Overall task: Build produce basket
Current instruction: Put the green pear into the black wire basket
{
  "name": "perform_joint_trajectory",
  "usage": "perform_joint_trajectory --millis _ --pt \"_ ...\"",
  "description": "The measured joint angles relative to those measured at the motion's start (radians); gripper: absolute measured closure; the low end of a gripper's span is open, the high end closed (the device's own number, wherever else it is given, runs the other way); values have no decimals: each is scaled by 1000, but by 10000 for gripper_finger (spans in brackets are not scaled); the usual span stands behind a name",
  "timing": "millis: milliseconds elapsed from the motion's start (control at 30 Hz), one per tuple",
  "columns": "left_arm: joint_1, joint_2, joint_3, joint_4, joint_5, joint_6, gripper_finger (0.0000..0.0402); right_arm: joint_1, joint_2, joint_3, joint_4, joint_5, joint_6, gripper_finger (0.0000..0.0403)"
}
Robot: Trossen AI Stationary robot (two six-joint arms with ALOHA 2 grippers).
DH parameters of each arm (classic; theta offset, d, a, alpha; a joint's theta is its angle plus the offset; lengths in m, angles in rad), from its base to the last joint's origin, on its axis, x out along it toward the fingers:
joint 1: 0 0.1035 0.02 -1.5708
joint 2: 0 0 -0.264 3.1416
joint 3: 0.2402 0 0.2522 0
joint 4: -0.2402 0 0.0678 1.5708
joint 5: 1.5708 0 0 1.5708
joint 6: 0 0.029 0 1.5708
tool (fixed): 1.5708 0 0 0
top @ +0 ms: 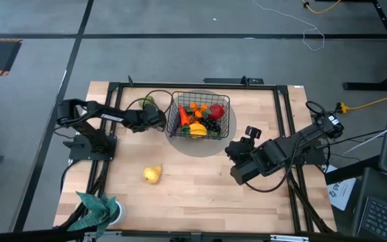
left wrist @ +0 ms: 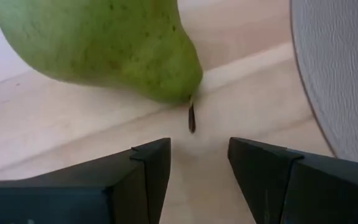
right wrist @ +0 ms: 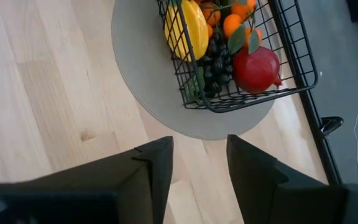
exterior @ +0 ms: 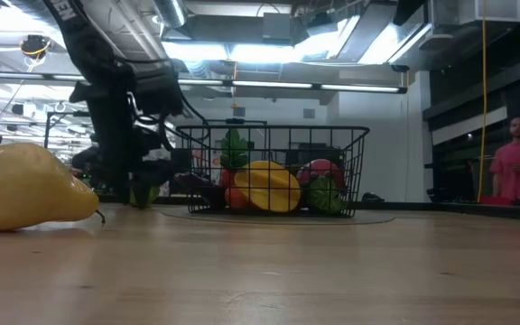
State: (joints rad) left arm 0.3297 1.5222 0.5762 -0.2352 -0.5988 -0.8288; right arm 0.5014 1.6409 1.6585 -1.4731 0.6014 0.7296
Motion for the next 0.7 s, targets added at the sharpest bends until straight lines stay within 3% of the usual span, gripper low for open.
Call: perform_joint_trajectory --millis 700 --pt "20 23 -1 66 -38 54 266 0 0 0 11 0 2 264"
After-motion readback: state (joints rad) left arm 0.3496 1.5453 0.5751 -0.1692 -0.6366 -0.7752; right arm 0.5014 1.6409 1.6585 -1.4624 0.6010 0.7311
